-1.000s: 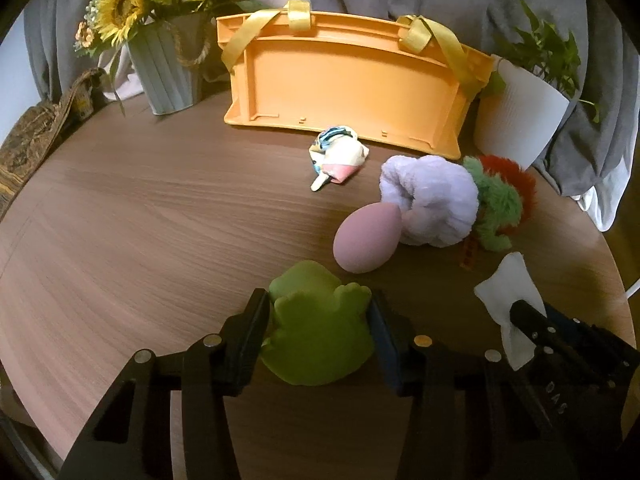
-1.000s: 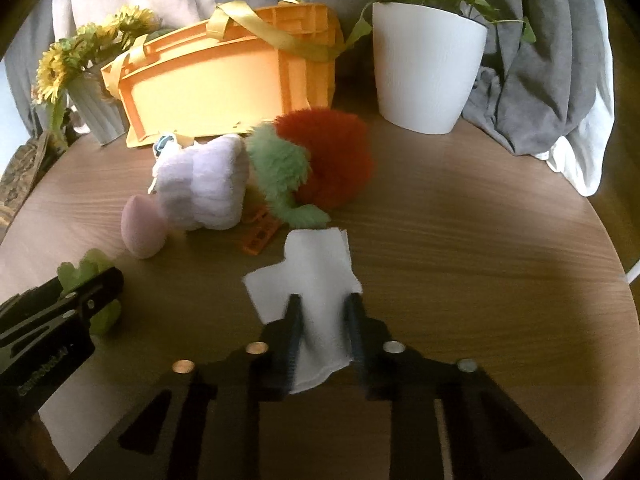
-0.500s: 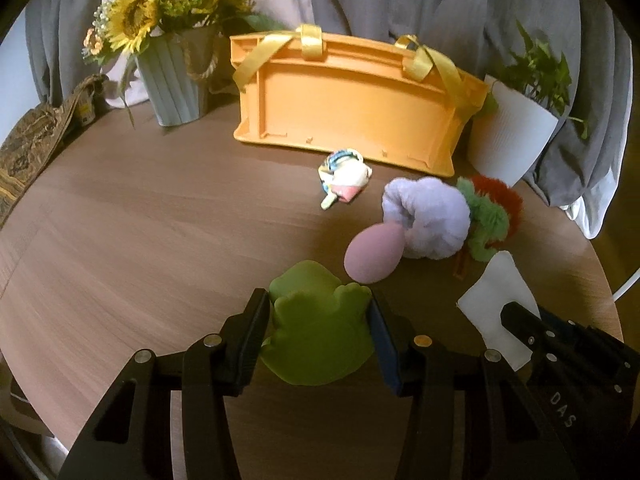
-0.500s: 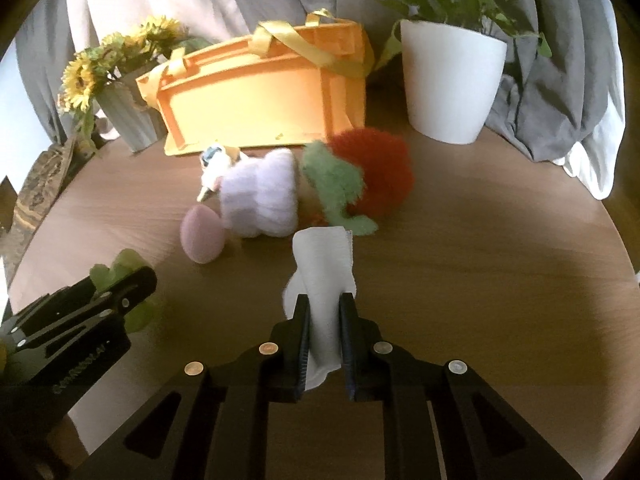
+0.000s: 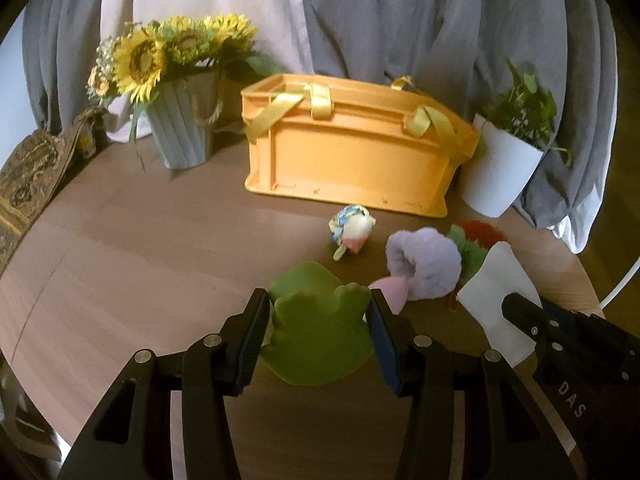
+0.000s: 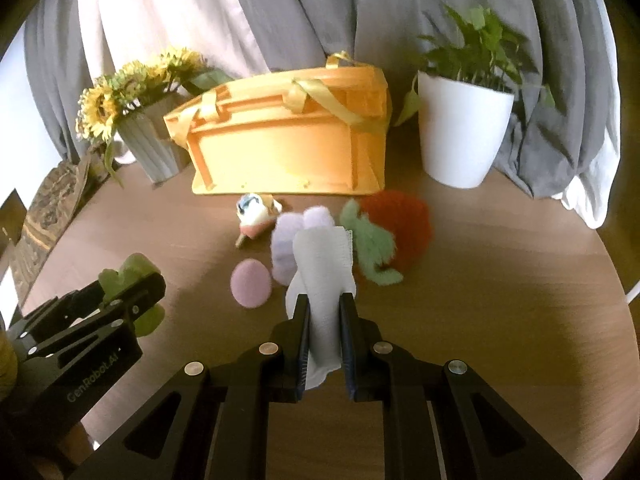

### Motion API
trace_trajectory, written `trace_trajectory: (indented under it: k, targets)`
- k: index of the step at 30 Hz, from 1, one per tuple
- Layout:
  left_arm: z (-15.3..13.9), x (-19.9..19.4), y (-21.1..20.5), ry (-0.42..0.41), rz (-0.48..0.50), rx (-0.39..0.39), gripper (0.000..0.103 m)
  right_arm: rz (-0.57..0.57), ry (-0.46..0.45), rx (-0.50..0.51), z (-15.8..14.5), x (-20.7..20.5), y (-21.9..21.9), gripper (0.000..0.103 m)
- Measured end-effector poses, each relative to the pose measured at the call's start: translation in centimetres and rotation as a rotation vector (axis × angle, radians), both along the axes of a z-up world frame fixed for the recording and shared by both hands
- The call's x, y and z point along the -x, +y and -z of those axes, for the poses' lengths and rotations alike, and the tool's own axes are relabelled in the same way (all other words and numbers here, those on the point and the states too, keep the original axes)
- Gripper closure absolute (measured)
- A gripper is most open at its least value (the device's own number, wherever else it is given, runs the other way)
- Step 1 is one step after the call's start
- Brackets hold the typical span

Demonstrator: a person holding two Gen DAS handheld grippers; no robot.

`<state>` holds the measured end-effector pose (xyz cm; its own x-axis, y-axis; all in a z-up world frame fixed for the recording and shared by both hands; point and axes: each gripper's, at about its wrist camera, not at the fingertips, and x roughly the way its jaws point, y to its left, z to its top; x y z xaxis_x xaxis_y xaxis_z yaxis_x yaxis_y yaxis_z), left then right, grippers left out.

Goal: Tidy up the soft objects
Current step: 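Lift the frog sponge and napkin with both tools and carry them over the crate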

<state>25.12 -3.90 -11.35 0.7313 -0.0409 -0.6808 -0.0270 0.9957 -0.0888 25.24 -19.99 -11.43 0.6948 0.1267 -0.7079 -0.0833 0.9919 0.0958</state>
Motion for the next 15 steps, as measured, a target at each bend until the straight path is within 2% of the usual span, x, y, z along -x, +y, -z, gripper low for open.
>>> trace_trajectory:
  k: [15]
  targets:
    - [-5.3, -0.7, 2.9, -0.120, 0.085, -0.010, 0.054, 0.067, -0.099, 0.003, -4.8, 0.2, 2.9, 0.088]
